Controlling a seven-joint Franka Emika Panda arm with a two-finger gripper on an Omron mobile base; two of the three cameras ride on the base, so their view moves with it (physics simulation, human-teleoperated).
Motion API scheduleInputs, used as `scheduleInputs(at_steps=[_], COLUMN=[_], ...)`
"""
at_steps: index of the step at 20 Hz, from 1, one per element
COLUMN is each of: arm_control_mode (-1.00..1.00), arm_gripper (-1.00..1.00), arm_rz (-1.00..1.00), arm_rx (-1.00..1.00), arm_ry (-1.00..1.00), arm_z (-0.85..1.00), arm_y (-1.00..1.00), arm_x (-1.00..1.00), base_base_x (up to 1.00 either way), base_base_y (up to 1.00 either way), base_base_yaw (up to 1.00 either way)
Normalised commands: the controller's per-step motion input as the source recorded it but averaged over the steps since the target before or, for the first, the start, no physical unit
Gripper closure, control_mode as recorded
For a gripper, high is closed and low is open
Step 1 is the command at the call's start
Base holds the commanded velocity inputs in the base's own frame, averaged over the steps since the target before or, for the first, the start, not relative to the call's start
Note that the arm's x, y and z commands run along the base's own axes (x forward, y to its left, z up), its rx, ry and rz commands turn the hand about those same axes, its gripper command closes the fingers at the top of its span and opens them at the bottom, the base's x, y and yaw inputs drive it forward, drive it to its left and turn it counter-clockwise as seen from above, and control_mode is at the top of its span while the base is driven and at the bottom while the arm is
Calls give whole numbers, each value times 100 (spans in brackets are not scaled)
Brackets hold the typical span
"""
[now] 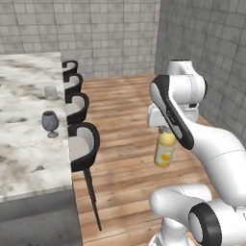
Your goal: There is a wine glass and glass cup on the dining counter. Place the wine bottle next to the wine glass and the juice bottle next to the glass cup.
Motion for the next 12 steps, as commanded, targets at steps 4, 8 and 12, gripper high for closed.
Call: scheduleInputs(at_steps=[4, 8, 12], arm_control_mode=[100, 100, 100], arm_gripper=[100, 100, 100], arm_rz=[0, 0, 0], arm_rx=[0, 0, 0], arm_ry=[0, 0, 0], arm_z=[0, 0, 0], arm_y=[0, 0, 0], arm_x=[0, 0, 0], base_base_x=[55, 56, 56], base_base_y=[-44, -40, -39], base_base_yaw=[20, 23, 24])
